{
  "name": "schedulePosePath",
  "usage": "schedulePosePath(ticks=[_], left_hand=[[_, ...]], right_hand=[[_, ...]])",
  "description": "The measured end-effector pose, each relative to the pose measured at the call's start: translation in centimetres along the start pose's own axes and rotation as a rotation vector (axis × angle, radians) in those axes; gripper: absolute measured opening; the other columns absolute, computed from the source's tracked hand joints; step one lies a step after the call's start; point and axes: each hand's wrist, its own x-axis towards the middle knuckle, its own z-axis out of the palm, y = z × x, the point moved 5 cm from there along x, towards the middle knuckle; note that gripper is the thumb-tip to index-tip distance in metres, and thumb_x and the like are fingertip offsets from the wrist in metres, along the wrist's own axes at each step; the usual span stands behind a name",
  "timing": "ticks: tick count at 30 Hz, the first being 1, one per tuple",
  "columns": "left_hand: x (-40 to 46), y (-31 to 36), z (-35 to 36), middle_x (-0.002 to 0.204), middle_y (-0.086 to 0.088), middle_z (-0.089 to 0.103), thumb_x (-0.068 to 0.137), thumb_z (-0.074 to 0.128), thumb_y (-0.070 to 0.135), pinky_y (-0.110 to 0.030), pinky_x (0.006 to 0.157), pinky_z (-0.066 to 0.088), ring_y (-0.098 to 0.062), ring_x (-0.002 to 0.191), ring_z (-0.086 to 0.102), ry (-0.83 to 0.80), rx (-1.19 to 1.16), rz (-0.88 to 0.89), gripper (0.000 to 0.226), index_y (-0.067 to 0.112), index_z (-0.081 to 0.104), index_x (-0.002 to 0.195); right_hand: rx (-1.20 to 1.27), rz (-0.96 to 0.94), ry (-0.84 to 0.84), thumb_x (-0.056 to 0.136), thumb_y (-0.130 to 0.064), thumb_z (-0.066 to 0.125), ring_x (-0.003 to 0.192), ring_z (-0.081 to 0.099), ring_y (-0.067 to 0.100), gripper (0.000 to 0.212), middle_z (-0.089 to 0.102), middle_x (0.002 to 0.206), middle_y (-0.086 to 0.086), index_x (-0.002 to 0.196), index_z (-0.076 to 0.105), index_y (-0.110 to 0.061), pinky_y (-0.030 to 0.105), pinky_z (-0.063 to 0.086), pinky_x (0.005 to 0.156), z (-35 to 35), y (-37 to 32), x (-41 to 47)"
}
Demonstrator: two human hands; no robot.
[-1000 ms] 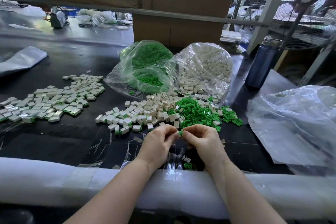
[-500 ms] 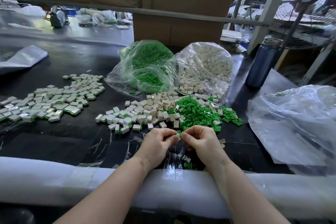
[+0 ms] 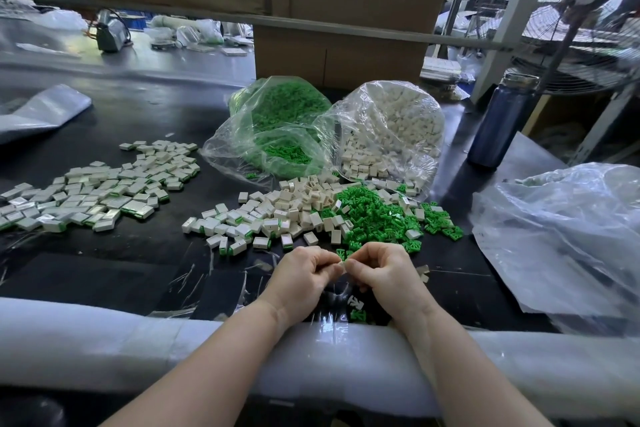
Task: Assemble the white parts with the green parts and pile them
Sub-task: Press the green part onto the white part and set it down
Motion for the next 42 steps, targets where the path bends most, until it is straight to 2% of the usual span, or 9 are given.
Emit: schedulePosePath(ticks=[4,11,15,21,28,31,36,39,42], left_hand=[[-0.1,0.3,0.1,0.092,-0.005,0.069,0.089,0.060,0.017,-0.032,0.086,0.049,-0.017,0.088,0.064,0.010,0.078,0.035,0.017,0.008,0.071,0.100],[0.1,0.2,-0.3,0.090,-0.007,0.071,0.087,0.063,0.014,-0.031,0.084,0.052,-0.021,0.088,0.066,0.070,-0.118,-0.036,0.014,0.009,0.070,0.098],[0.0,0.3,-0.3,0.081,-0.013,0.067,0.086,0.062,0.013,-0.036,0.075,0.051,-0.028,0.076,0.062,0.060,-0.147,-0.034,0.008,0.017,0.068,0.087],[0.0,0.2,-0.4,0.071,-0.005,0.061,0.084,0.060,0.009,-0.029,0.064,0.048,-0.016,0.067,0.054,0.045,-0.131,-0.026,0.016,0.023,0.063,0.078],[0.1,0.5,-0.3,0.098,-0.016,0.062,0.087,0.058,0.003,-0.034,0.081,0.052,-0.027,0.084,0.061,0.024,-0.253,0.004,0.013,0.014,0.066,0.088],[0.1,0.6,-0.2,0.106,-0.013,0.052,0.086,0.061,0.006,-0.027,0.084,0.053,-0.024,0.093,0.061,0.013,-0.267,0.016,0.012,0.016,0.066,0.089],[0.1,0.4,0.1,0.100,-0.001,0.043,0.087,0.061,0.008,-0.041,0.074,0.056,-0.026,0.078,0.053,-0.023,-0.249,-0.021,0.014,0.021,0.066,0.084],[0.1,0.5,0.0,0.099,0.000,0.042,0.086,0.061,0.007,-0.024,0.073,0.053,-0.011,0.074,0.049,-0.020,-0.255,0.013,0.017,0.022,0.065,0.082],[0.2,0.5,0.0,0.101,-0.001,0.043,0.086,0.062,0.007,-0.016,0.073,0.050,-0.009,0.076,0.051,-0.014,-0.300,0.024,0.016,0.023,0.065,0.082]], right_hand=[[-0.016,-0.007,0.019,0.081,-0.002,0.068,0.043,0.052,-0.002,0.017,0.058,0.047,-0.008,0.066,0.064,-0.009,0.013,0.042,0.047,0.1,0.1,0.1],[0.217,-0.033,0.018,0.082,0.000,0.066,0.048,0.060,0.003,0.013,0.065,0.054,-0.003,0.071,0.064,-0.006,0.014,0.045,0.047,0.0,0.1,0.0],[0.258,-0.053,0.011,0.079,0.001,0.069,0.049,0.061,0.006,0.013,0.066,0.054,0.000,0.069,0.064,-0.006,0.015,0.046,0.047,0.0,0.2,-0.1],[0.262,-0.059,-0.022,0.079,0.000,0.070,0.053,0.062,0.010,0.015,0.067,0.058,0.002,0.068,0.067,-0.009,0.019,0.049,0.050,0.1,0.2,-0.1],[0.315,-0.053,0.004,0.090,-0.009,0.058,0.080,0.066,0.028,0.009,0.069,0.087,0.016,0.091,0.067,-0.008,0.044,0.055,0.079,0.4,0.3,0.2],[0.339,-0.031,-0.106,0.090,-0.017,0.054,0.084,0.064,0.025,0.018,0.068,0.089,0.017,0.097,0.067,-0.006,0.038,0.054,0.082,1.1,0.2,0.2],[0.284,-0.030,-0.159,0.091,-0.015,0.055,0.074,0.062,0.015,0.017,0.067,0.077,0.006,0.094,0.069,-0.006,0.023,0.053,0.069,1.2,0.4,0.3],[0.269,-0.024,-0.183,0.093,-0.016,0.052,0.072,0.061,0.011,0.015,0.065,0.076,0.001,0.091,0.066,-0.009,0.021,0.052,0.068,1.3,0.4,0.2],[0.242,-0.036,-0.202,0.094,-0.021,0.048,0.069,0.060,0.006,0.018,0.064,0.075,-0.002,0.090,0.062,-0.010,0.020,0.051,0.066,1.5,0.1,0.1]])
